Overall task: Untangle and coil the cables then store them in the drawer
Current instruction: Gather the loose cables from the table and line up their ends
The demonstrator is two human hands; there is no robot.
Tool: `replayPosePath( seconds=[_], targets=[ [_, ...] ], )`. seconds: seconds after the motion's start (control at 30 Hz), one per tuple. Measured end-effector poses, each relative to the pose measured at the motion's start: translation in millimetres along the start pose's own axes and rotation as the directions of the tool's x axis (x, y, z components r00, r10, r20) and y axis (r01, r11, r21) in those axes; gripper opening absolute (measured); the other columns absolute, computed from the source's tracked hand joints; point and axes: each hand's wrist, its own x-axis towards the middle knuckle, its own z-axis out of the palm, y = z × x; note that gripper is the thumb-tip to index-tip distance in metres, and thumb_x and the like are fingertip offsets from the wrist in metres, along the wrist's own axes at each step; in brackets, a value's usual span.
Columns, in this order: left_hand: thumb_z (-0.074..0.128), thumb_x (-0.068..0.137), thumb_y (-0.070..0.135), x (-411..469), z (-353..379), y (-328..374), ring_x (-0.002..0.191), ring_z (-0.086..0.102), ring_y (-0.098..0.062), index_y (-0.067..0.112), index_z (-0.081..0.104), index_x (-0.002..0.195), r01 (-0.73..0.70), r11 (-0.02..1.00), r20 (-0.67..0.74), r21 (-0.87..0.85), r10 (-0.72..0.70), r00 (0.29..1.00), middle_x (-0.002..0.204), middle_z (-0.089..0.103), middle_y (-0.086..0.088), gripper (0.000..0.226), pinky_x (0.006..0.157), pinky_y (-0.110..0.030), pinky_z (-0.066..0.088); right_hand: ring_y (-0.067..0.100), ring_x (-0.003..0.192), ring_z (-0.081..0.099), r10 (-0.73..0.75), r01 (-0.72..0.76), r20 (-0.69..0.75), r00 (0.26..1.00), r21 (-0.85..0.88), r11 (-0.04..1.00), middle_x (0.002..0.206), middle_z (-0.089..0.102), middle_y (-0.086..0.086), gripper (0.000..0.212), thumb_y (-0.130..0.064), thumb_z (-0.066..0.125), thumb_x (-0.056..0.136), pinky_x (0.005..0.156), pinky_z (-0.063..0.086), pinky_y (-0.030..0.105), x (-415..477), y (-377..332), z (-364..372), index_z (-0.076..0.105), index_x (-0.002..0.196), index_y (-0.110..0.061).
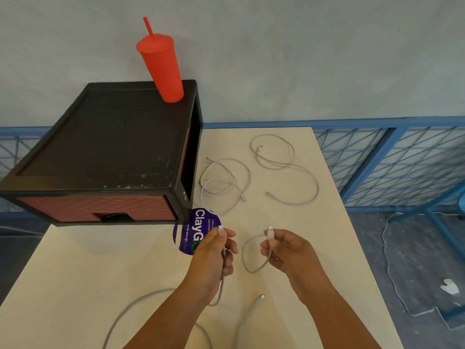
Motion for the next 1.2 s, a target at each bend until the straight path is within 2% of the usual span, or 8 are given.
replayPosePath(
  seconds=[0.23, 0.33, 0.4, 0.5, 0.57, 0.8, 1.03, 1.2],
  targets=[
    [0.041, 0.097, 0.01, -38.6, -2.2, 11.2, 0.091, 0.064, -0.02, 0.003, 0.064, 0.1, -0.09, 0.996, 0.085, -0.011, 0.09, 0.992, 0.096, 0.069, -0.013, 0.024, 0.079, -0.024, 0.052, 0.006, 0.063, 0.064, -0.102, 0.104, 0.103, 0.99, -0.015, 0.994, 0.066, 0.069, -0.004, 0.019, -0.003, 0.051, 0.091, 0.062, 0.051, 0.017, -41.8, -23.7, 28.4, 0.065, 0.081, -0.012],
    [0.045, 0.095, 0.01, -58.2, -5.0, 16.1, 0.095, 0.064, -0.027, 0.008, 0.068, 0.101, -0.137, 0.99, 0.122, 0.026, 0.133, 0.984, 0.102, 0.07, -0.018, 0.025, 0.093, -0.041, 0.05, 0.006, 0.061, 0.064, -0.161, 0.169, 0.117, 0.98, -0.067, 0.983, 0.064, 0.068, -0.003, 0.016, -0.004, 0.052, 0.09, 0.065, 0.054, 0.02, -59.5, -29.5, 43.4, 0.065, 0.082, -0.01],
    [0.044, 0.095, 0.009, -68.4, -7.1, 18.8, 0.093, 0.061, -0.028, 0.007, 0.068, 0.103, -0.157, 0.988, 0.145, 0.001, 0.155, 0.977, 0.103, 0.068, -0.02, 0.025, 0.088, -0.045, 0.05, 0.012, 0.064, 0.064, -0.2, 0.21, 0.1, 0.975, -0.101, 0.972, 0.065, 0.068, -0.003, 0.019, -0.006, 0.054, 0.089, 0.07, 0.054, 0.028, -69.4, -30.0, 52.9, 0.064, 0.077, -0.015],
    [0.04, 0.096, 0.007, -83.8, -14.2, 22.4, 0.095, 0.062, -0.025, 0.002, 0.063, 0.109, -0.158, 0.986, 0.181, -0.057, 0.166, 0.97, 0.113, 0.065, -0.02, 0.027, 0.068, -0.03, 0.053, 0.018, 0.069, 0.066, -0.267, 0.275, 0.068, 0.961, -0.16, 0.948, 0.068, 0.067, -0.004, 0.021, -0.008, 0.057, 0.088, 0.074, 0.055, 0.036, -84.4, -28.8, 64.2, 0.062, 0.07, -0.018],
    [0.039, 0.096, 0.007, -90.7, -19.1, 22.7, 0.1, 0.062, -0.026, 0.004, 0.064, 0.109, -0.158, 0.986, 0.191, -0.057, 0.166, 0.968, 0.115, 0.065, -0.019, 0.028, 0.065, -0.027, 0.051, 0.02, 0.07, 0.068, -0.289, 0.298, 0.072, 0.955, -0.185, 0.937, 0.072, 0.067, -0.001, 0.016, -0.008, 0.058, 0.087, 0.073, 0.055, 0.034, -90.7, -27.8, 68.3, 0.062, 0.072, -0.012],
    [0.044, 0.094, 0.009, -115.6, -40.4, 26.2, 0.125, 0.049, -0.019, 0.012, 0.059, 0.123, -0.164, 0.986, 0.166, -0.036, 0.168, 0.972, 0.129, 0.06, -0.005, 0.032, 0.101, -0.032, 0.037, 0.011, 0.067, 0.051, -0.303, 0.324, 0.122, 0.945, -0.231, 0.917, 0.069, 0.059, 0.0, 0.018, -0.03, 0.063, 0.076, 0.069, 0.043, 0.032, -115.9, -23.8, 87.6, 0.054, 0.069, -0.016],
    [0.044, 0.094, 0.009, -135.1, -57.9, 25.9, 0.098, 0.065, -0.014, 0.012, 0.067, 0.106, -0.153, 0.986, 0.246, -0.067, 0.165, 0.955, 0.105, 0.071, -0.005, 0.026, 0.079, -0.027, 0.047, 0.013, 0.063, 0.059, -0.263, 0.261, 0.132, 0.956, 0.032, 0.965, 0.064, 0.068, -0.003, 0.014, -0.002, 0.058, 0.085, 0.069, 0.05, 0.028, -127.5, -18.3, 99.1, 0.056, 0.075, -0.012],
    [0.052, 0.092, 0.015, -138.6, -63.3, 18.3, 0.114, 0.057, -0.02, 0.016, 0.06, 0.12, -0.226, 0.972, 0.268, 0.059, 0.203, 0.942, 0.121, 0.064, -0.007, 0.029, 0.096, -0.032, 0.044, 0.018, 0.068, 0.067, -0.269, 0.265, 0.11, 0.957, 0.049, 0.963, 0.072, 0.073, 0.005, 0.011, -0.002, 0.058, 0.085, 0.066, 0.056, 0.024, -133.4, -15.7, 106.6, 0.066, 0.085, -0.009]
  ],
)
